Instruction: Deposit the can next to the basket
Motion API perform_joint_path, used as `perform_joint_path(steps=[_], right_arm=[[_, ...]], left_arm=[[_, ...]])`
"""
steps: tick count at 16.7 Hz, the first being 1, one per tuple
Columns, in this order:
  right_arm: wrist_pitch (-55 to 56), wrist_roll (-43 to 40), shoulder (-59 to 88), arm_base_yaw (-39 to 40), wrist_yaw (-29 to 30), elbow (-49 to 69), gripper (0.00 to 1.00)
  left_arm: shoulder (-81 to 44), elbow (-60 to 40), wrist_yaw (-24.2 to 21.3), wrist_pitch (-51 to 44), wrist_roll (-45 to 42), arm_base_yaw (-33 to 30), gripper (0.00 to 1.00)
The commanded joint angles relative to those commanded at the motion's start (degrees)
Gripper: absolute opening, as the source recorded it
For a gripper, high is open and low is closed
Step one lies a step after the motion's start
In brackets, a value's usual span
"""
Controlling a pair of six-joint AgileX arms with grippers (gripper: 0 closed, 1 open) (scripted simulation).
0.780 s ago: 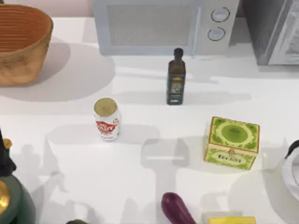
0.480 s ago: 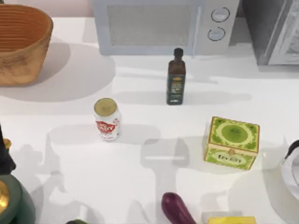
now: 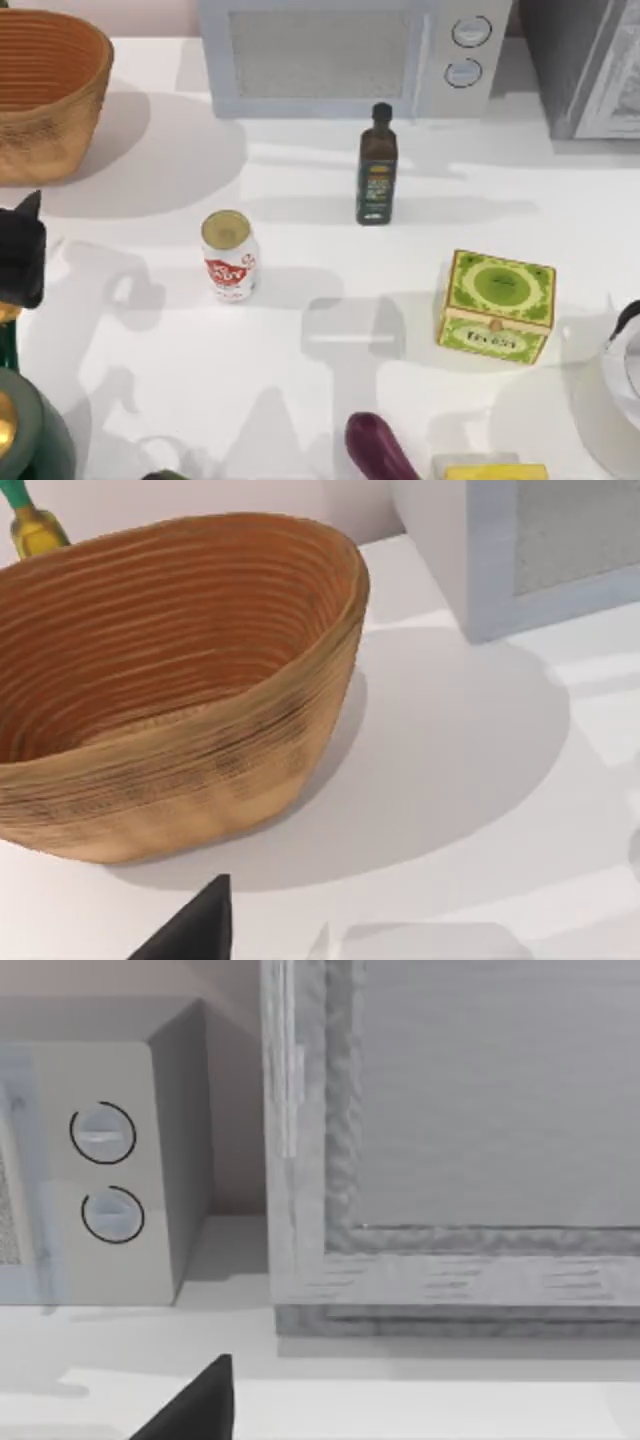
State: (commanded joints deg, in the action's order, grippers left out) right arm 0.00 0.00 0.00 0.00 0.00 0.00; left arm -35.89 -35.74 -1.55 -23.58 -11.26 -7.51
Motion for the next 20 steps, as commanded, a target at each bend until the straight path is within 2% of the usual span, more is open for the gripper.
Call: perform_joint_path(steps=[7,11,16,20], right_arm=[[0.0,0.0,0.0,0.0,0.0,0.0,1.00],[0.0,0.0,0.0,0.0,0.0,0.0,1.00],[0.0,0.0,0.0,0.0,0.0,0.0,1.00],[0.0,0.0,0.0,0.0,0.0,0.0,1.00]], left_arm=[[-43.5,-33.3,-0.1,-24.8,-7.3,-8.6,1.00],[-63.1,-48.5,0.4,-36.8,-8.7,-13.4,1.00],[-78.2,-62.0,1.1,-46.7,-8.3,-18.3,1.00],[-83.8,-67.5,1.4,-49.7,-7.7,-20.1,1.00]])
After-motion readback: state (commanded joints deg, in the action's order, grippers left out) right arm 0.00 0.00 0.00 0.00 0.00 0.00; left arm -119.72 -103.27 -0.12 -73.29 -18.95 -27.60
